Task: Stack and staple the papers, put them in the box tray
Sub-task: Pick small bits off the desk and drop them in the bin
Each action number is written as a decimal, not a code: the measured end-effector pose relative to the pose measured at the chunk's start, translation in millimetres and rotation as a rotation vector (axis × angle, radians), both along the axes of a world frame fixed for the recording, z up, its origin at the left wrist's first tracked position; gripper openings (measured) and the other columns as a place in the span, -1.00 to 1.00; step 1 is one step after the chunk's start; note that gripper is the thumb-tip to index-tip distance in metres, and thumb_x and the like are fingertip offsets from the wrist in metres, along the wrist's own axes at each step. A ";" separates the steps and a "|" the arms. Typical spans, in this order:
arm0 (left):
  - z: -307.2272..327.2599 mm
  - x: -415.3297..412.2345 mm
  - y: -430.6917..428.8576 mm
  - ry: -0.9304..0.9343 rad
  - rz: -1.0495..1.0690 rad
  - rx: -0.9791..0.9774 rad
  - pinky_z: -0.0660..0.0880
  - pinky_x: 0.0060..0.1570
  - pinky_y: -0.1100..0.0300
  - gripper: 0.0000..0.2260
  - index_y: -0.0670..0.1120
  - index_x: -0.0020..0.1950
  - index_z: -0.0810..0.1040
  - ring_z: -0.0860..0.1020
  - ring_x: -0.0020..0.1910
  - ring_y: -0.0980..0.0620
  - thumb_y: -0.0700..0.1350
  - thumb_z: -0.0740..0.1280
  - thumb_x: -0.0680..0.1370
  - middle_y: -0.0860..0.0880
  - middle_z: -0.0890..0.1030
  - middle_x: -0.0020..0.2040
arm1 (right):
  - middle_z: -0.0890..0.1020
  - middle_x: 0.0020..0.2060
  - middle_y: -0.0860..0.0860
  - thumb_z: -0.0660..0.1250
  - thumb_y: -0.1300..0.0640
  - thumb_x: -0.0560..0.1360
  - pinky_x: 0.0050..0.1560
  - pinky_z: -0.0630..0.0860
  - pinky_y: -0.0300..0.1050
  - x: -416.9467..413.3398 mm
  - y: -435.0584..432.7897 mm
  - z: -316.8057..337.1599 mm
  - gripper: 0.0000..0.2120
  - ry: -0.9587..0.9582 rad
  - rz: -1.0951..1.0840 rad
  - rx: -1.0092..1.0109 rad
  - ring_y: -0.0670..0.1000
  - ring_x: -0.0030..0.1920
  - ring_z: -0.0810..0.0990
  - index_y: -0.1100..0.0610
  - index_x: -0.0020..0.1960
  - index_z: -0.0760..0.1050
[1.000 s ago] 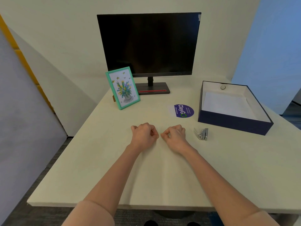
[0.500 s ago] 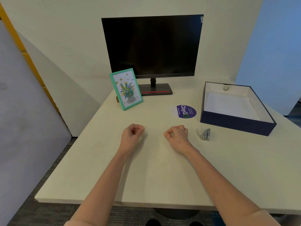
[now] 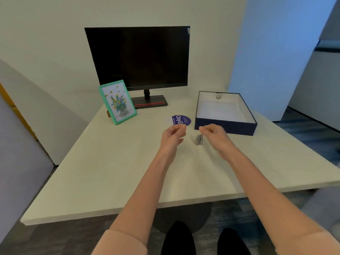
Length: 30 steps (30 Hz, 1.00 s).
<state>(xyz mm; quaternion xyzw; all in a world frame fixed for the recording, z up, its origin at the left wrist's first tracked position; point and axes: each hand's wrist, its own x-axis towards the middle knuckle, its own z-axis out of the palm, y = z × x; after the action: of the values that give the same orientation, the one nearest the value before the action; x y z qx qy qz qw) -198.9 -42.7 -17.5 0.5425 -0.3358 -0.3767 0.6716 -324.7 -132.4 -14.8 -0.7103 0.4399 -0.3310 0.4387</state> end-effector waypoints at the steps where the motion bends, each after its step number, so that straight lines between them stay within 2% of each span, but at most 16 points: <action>1: 2.8 -20.4 -5.7 0.013 -0.047 -0.017 0.43 -0.07 0.24 -0.95 -0.03 -0.09 0.54 0.49 -0.17 0.13 -0.12 0.31 0.57 0.04 0.52 -0.20 | 0.58 0.17 0.07 0.27 0.00 0.56 0.04 0.37 -0.16 -20.0 1.1 6.6 -0.67 0.001 -0.034 -0.016 -0.01 0.09 0.51 0.20 0.19 0.53; 5: 11.1 -107.4 -29.3 0.050 -0.242 -0.057 0.42 -0.09 0.26 -0.95 -0.04 -0.09 0.55 0.49 -0.21 0.14 -0.11 0.32 0.56 0.05 0.52 -0.25 | 0.58 0.13 0.05 0.26 0.02 0.57 0.08 0.34 -0.15 -111.6 8.2 27.8 -0.69 -0.012 -0.174 -0.053 0.00 0.14 0.51 0.20 0.19 0.52; 9: 18.5 -198.9 -47.6 0.050 -0.441 -0.054 0.44 -0.07 0.27 -0.96 -0.04 -0.09 0.55 0.50 -0.19 0.14 -0.11 0.33 0.56 0.04 0.53 -0.23 | 0.56 0.11 0.02 0.25 0.05 0.57 0.06 0.34 -0.19 -208.4 10.5 29.9 -0.69 -0.019 -0.346 -0.063 -0.05 0.11 0.48 0.22 0.20 0.51; 11: 18.0 -240.0 -54.7 0.048 -0.523 -0.048 0.45 -0.04 0.25 -0.96 -0.04 -0.09 0.55 0.50 -0.17 0.12 -0.12 0.33 0.56 0.03 0.54 -0.21 | 0.56 0.07 0.01 0.25 0.03 0.57 0.02 0.34 -0.21 -250.8 10.8 24.6 -0.69 -0.008 -0.417 -0.062 -0.05 0.08 0.48 0.23 0.17 0.52; 14: 5.5 -299.4 -65.8 0.021 -0.641 -0.016 0.47 0.00 0.22 -0.96 -0.06 -0.08 0.56 0.51 -0.16 0.11 -0.12 0.33 0.55 0.02 0.54 -0.20 | 0.53 -0.11 -0.02 0.24 0.03 0.57 -0.15 0.34 -0.23 -308.4 13.1 7.9 -0.75 -0.016 -0.519 -0.015 -0.03 -0.05 0.46 0.23 0.03 0.52; 16: -8.1 -330.9 -71.9 0.014 -0.693 0.010 0.47 -0.01 0.21 -0.96 -0.08 -0.06 0.56 0.52 -0.18 0.12 -0.13 0.34 0.55 0.02 0.55 -0.21 | 0.51 -0.19 0.04 0.25 0.05 0.57 -0.21 0.35 -0.23 -337.6 12.4 -8.5 -0.70 -0.025 -0.571 0.020 -0.01 -0.10 0.43 0.32 -0.01 0.52; 19: -38.0 -370.0 -81.6 0.002 -0.739 0.078 0.48 -0.09 0.24 -0.93 -0.13 -0.01 0.57 0.51 -0.22 0.11 -0.16 0.33 0.55 0.01 0.55 -0.24 | 0.60 -0.11 0.28 0.25 0.07 0.57 -0.03 0.45 -0.08 -372.1 8.2 -40.0 -0.67 -0.035 -0.625 0.087 0.12 -0.09 0.51 0.37 0.00 0.55; 20: -49.6 -378.6 -84.6 -0.010 -0.750 0.107 0.47 -0.11 0.25 -0.94 -0.12 -0.02 0.57 0.49 -0.22 0.10 -0.16 0.33 0.55 0.00 0.54 -0.25 | 0.61 -0.11 0.27 0.25 0.08 0.58 0.01 0.45 -0.03 -380.1 6.8 -50.4 -0.69 -0.036 -0.639 0.110 0.16 -0.07 0.53 0.36 -0.05 0.55; 22: -79.4 -397.0 -95.9 -0.025 -0.779 0.179 0.44 -0.13 0.23 -0.95 -0.09 -0.05 0.58 0.47 -0.22 0.07 -0.14 0.33 0.55 -0.01 0.53 -0.25 | 0.59 -0.19 0.06 0.26 0.09 0.57 -0.05 0.42 -0.13 -398.9 -1.6 -76.1 -0.79 -0.031 -0.683 0.161 0.04 -0.06 0.51 0.22 -0.11 0.54; 23: -91.5 -398.1 -97.4 -0.042 -0.778 0.215 0.45 -0.13 0.24 -0.93 -0.09 -0.03 0.59 0.47 -0.21 0.07 -0.13 0.34 0.55 -0.02 0.54 -0.24 | 0.57 -0.18 0.00 0.26 0.09 0.57 -0.06 0.39 -0.17 -401.8 -3.1 -86.9 -0.82 -0.032 -0.693 0.182 -0.01 -0.05 0.50 0.19 -0.07 0.54; 25: -124.1 -406.0 -109.5 -0.070 -0.773 0.305 0.47 -0.11 0.24 -0.89 -0.12 0.02 0.59 0.49 -0.19 0.07 -0.13 0.34 0.55 -0.03 0.56 -0.19 | 0.56 -0.11 0.02 0.26 0.09 0.58 -0.01 0.35 -0.17 -413.0 -15.0 -116.5 -0.81 -0.033 -0.715 0.259 -0.02 -0.02 0.48 0.22 0.03 0.53; 28: -173.5 -409.4 -132.1 -0.058 -0.728 0.439 0.45 -0.08 0.21 -0.96 -0.09 -0.08 0.57 0.50 -0.17 0.06 -0.16 0.34 0.55 -0.03 0.55 -0.20 | 0.56 -0.07 0.04 0.26 0.08 0.58 0.03 0.34 -0.16 -421.9 -33.4 -164.1 -0.81 -0.030 -0.722 0.367 0.01 0.01 0.50 0.20 0.05 0.52; 30: -207.8 -408.1 -149.3 -0.080 -0.668 0.516 0.45 -0.11 0.22 -0.94 -0.07 -0.12 0.56 0.50 -0.18 0.06 -0.19 0.33 0.55 -0.03 0.56 -0.21 | 0.57 -0.05 0.04 0.26 0.08 0.58 0.01 0.38 -0.17 -424.1 -46.5 -197.8 -0.77 -0.015 -0.709 0.422 0.01 0.02 0.51 0.23 0.10 0.53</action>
<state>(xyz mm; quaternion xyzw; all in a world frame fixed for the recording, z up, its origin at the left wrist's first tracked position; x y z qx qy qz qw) -607.0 -192.0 -225.4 0.5685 -0.4137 -0.6240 0.3409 -748.8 -178.9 -212.5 -0.4065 0.7124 -0.3695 0.4368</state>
